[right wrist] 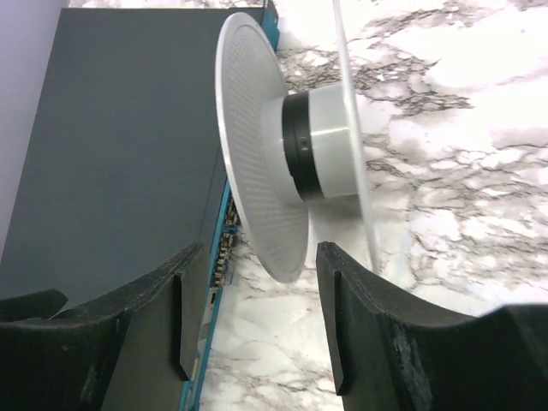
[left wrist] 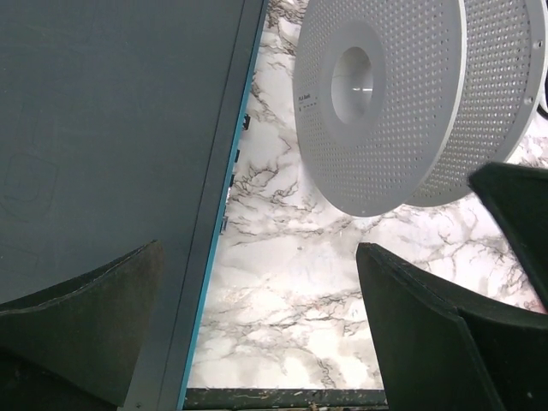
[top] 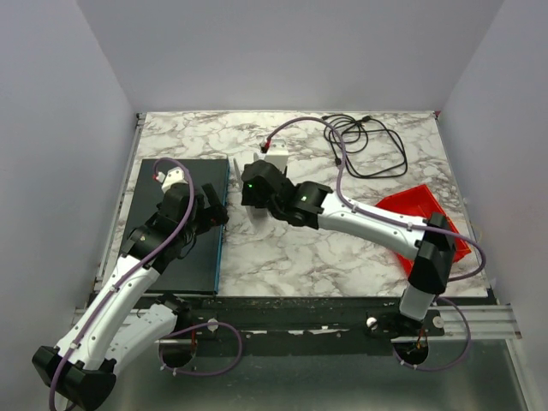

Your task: Wrap the cables

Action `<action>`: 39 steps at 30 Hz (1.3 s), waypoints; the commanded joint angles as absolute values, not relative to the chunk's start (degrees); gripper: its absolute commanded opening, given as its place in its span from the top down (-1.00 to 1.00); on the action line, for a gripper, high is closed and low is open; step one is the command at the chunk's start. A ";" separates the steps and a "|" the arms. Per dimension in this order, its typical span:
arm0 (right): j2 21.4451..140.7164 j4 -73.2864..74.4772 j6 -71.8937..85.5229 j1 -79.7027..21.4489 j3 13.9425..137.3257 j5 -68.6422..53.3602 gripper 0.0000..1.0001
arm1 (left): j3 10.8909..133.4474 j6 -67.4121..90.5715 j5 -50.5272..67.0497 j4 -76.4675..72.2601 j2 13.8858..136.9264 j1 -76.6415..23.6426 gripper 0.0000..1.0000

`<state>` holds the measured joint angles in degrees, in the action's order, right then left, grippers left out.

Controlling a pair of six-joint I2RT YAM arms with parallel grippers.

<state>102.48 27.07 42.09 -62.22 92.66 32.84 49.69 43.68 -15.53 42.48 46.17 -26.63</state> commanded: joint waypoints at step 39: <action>77.23 44.16 54.71 13.38 61.30 35.05 -0.33 | 49.36 36.47 -3.56 42.12 37.61 -26.28 -0.97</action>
